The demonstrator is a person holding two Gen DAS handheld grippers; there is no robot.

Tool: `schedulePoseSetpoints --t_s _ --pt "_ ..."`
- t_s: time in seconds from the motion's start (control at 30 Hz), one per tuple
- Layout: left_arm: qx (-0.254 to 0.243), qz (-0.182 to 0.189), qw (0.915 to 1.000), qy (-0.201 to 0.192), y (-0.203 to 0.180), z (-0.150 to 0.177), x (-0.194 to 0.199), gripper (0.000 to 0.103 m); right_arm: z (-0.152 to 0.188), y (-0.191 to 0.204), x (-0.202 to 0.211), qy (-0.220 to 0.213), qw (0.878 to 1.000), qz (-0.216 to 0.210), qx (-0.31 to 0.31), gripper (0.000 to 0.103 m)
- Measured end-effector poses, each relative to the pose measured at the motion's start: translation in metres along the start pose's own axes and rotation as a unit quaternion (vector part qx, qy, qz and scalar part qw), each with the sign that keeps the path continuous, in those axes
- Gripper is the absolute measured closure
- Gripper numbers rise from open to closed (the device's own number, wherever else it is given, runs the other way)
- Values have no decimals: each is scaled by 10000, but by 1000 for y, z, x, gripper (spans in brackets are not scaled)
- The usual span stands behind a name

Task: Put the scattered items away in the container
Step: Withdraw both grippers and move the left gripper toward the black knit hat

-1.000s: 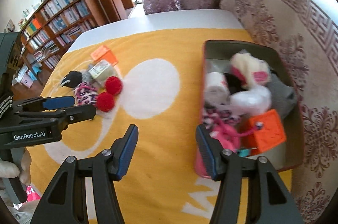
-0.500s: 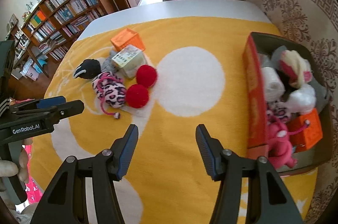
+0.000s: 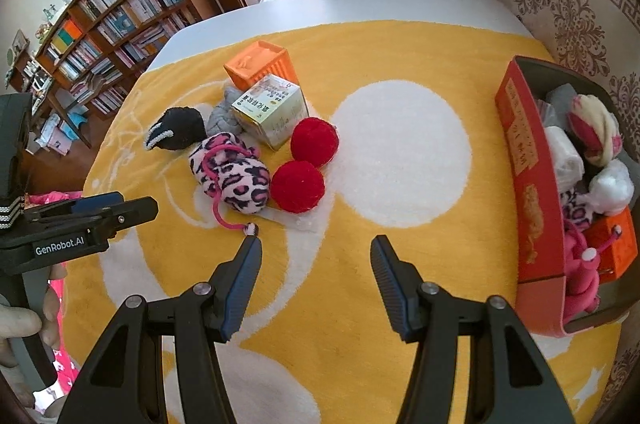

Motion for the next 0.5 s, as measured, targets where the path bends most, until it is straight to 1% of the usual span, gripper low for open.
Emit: schedulePoseSetpoints --t_s 0.3,0.5 --pt "16 68 9999 90 9 -14 -13 32 -4 -1 -10 62 9998 128 -151 42" --pt "148 132 9997 127 17 -25 -20 32 -11 0 -16 65 9995 166 -242 42"
Point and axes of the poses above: each gripper's, at about its wrist camera, not at the fingertips, and x roughly against the way its jaws point, y to its left, z to its underside, the point moved 7 cm from there along -x, roughly the way its jaws point, and after that the axes turned 3 degrees about -z, right-handed, at the moved point
